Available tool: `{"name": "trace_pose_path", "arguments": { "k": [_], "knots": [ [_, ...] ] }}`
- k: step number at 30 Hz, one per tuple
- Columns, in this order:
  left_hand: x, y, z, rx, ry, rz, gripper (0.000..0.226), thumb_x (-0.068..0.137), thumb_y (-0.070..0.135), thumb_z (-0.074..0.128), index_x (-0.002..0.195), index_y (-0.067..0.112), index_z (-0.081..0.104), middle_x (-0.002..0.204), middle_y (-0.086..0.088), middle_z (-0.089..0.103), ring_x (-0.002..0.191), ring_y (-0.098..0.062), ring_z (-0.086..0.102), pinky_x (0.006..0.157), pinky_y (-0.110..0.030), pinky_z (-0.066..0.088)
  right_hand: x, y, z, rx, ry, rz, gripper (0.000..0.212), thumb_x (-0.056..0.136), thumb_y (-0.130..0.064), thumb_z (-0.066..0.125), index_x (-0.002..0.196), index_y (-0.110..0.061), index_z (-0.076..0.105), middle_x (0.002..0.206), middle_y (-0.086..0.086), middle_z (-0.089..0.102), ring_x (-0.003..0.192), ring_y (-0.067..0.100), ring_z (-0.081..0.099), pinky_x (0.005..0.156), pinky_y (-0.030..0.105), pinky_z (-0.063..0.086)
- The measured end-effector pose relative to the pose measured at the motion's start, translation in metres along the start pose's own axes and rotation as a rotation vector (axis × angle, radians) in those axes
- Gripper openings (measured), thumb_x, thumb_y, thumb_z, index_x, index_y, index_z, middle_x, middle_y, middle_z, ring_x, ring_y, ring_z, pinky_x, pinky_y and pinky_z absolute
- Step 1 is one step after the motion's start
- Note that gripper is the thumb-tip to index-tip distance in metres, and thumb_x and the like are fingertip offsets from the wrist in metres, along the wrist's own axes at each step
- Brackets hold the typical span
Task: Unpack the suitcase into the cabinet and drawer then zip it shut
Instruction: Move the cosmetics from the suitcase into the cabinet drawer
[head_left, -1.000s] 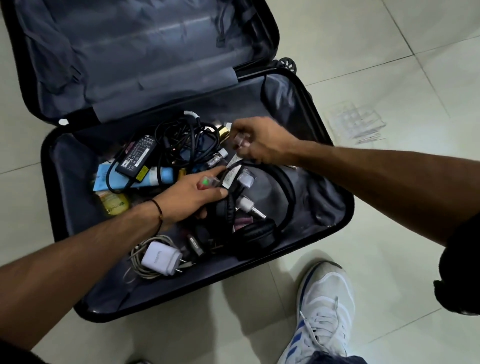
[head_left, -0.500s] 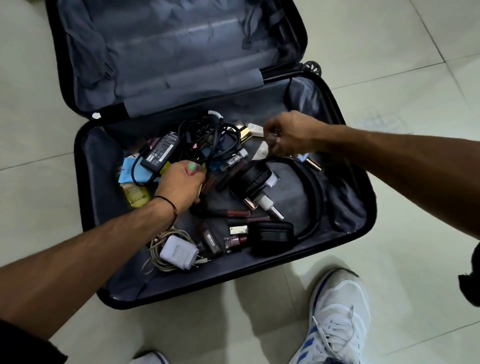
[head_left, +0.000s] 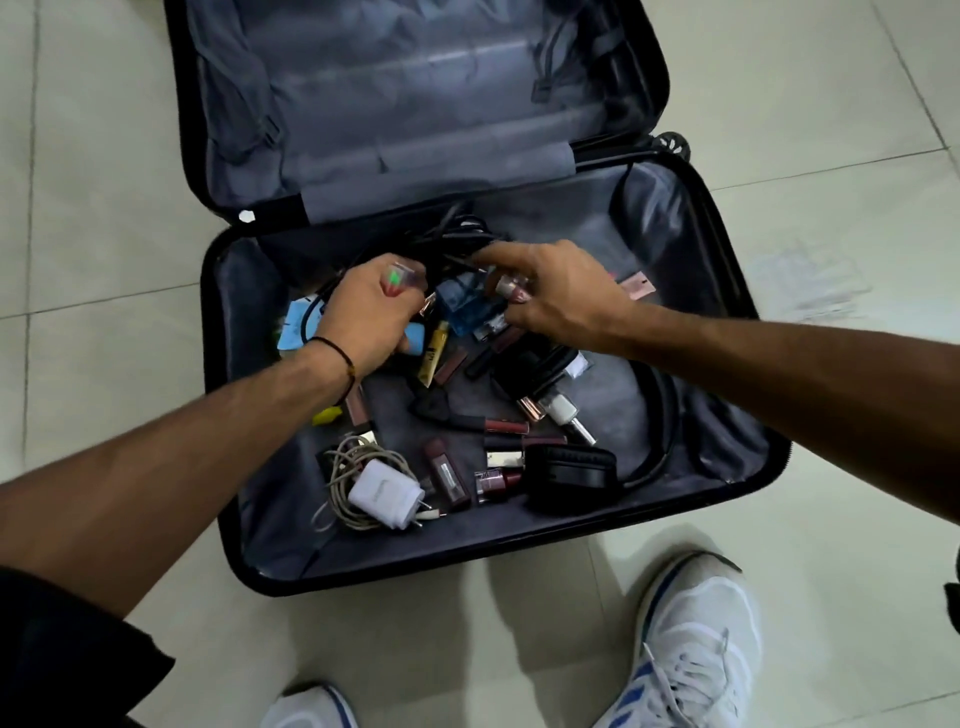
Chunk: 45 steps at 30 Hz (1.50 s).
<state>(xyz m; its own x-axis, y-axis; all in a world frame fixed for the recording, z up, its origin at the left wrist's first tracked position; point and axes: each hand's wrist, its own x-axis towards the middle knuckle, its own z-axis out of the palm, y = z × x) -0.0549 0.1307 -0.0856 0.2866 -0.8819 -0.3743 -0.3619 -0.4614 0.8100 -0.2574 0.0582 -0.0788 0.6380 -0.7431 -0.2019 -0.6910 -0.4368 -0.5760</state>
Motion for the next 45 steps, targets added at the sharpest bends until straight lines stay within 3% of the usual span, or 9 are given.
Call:
{"name": "trace_pose_path", "arguments": {
  "k": [3,6,9,15,21,28,34,39,45],
  "knots": [
    [-0.005,-0.001,0.005,0.035,-0.039,-0.016,0.010,0.089,0.007,0.059,0.091,0.014,0.066,0.073,-0.001,0.064,0.043,-0.008,0.050,0.041,-0.020,0.043,0.011,-0.002,-0.005,0.065,0.010,0.004,0.063,0.071,-0.021,0.062,0.134,-0.030,0.059,0.122,-0.008,0.070,0.099,0.009,0.065,0.084,0.024,0.050],
    [-0.010,-0.002,0.012,0.038,-0.210,-0.022,0.013,0.091,0.009,0.063,0.104,0.011,0.067,0.087,-0.011,0.067,0.045,-0.007,0.052,0.046,-0.022,0.047,0.014,0.002,-0.009,0.056,0.081,0.024,0.037,0.069,-0.020,0.059,0.105,-0.027,0.064,0.095,-0.007,0.070,0.089,0.020,0.065,0.079,0.039,0.055],
    [-0.008,-0.009,0.013,0.041,-0.250,0.002,0.021,0.093,0.012,0.061,0.114,0.018,0.063,0.092,-0.011,0.069,0.056,-0.023,0.057,0.060,-0.033,0.051,0.011,0.016,-0.006,-0.031,0.152,0.060,0.017,0.074,-0.017,0.058,0.085,-0.025,0.049,0.087,-0.005,0.056,0.081,0.028,0.056,0.070,0.044,0.050],
    [-0.004,-0.012,0.009,0.047,-0.308,-0.021,0.048,0.095,0.014,0.060,0.141,0.016,0.047,0.085,-0.027,0.067,0.046,-0.017,0.056,0.052,-0.023,0.050,0.002,0.044,0.002,-0.246,-0.071,0.092,0.014,0.087,-0.024,0.057,0.097,-0.029,0.065,0.103,0.000,0.069,0.093,0.032,0.065,0.070,0.037,0.046],
    [-0.001,-0.007,0.008,-0.036,-0.287,-0.063,0.045,0.094,0.011,0.061,0.137,0.008,0.049,0.075,-0.001,0.065,0.041,-0.012,0.055,0.043,-0.020,0.045,0.010,0.038,0.002,-0.404,-0.223,-0.065,0.026,0.096,-0.031,0.057,0.121,-0.031,0.065,0.116,0.000,0.066,0.107,0.030,0.062,0.074,0.034,0.040],
    [0.001,-0.008,0.011,-0.020,-0.251,-0.080,0.044,0.093,0.011,0.062,0.135,0.013,0.053,0.086,-0.001,0.066,0.041,-0.010,0.054,0.043,-0.019,0.044,0.018,0.024,0.008,-0.597,-0.315,-0.015,0.030,0.096,-0.031,0.059,0.119,-0.012,0.063,0.116,0.015,0.066,0.105,0.037,0.064,0.083,0.045,0.054],
    [-0.004,-0.004,0.012,0.049,-0.190,-0.015,0.045,0.094,0.008,0.058,0.138,0.015,0.051,0.116,-0.002,0.068,0.044,0.003,0.054,0.044,-0.016,0.045,0.023,0.017,0.000,-0.486,-0.395,0.062,0.037,0.090,-0.031,0.065,0.120,-0.010,0.060,0.116,0.015,0.062,0.106,0.035,0.062,0.077,0.036,0.046],
    [-0.016,-0.002,0.016,-0.010,-0.109,-0.042,0.017,0.092,0.004,0.057,0.107,0.009,0.063,0.087,-0.004,0.071,0.037,-0.001,0.050,0.040,-0.019,0.042,0.019,0.025,-0.037,-0.009,-0.475,0.190,0.021,0.079,-0.028,0.081,0.096,-0.017,0.075,0.057,0.000,0.061,0.043,0.020,0.054,0.038,0.021,0.042],
    [-0.035,0.016,0.038,-0.249,-0.215,-0.098,0.012,0.095,0.023,0.060,0.088,0.013,0.063,0.076,0.000,0.070,0.040,-0.008,0.048,0.041,-0.019,0.037,-0.022,0.032,-0.055,0.520,-0.478,0.257,0.027,0.083,-0.033,0.080,0.087,-0.007,0.072,0.060,0.007,0.050,0.045,0.018,0.039,0.049,0.025,0.031]
  ]
}}
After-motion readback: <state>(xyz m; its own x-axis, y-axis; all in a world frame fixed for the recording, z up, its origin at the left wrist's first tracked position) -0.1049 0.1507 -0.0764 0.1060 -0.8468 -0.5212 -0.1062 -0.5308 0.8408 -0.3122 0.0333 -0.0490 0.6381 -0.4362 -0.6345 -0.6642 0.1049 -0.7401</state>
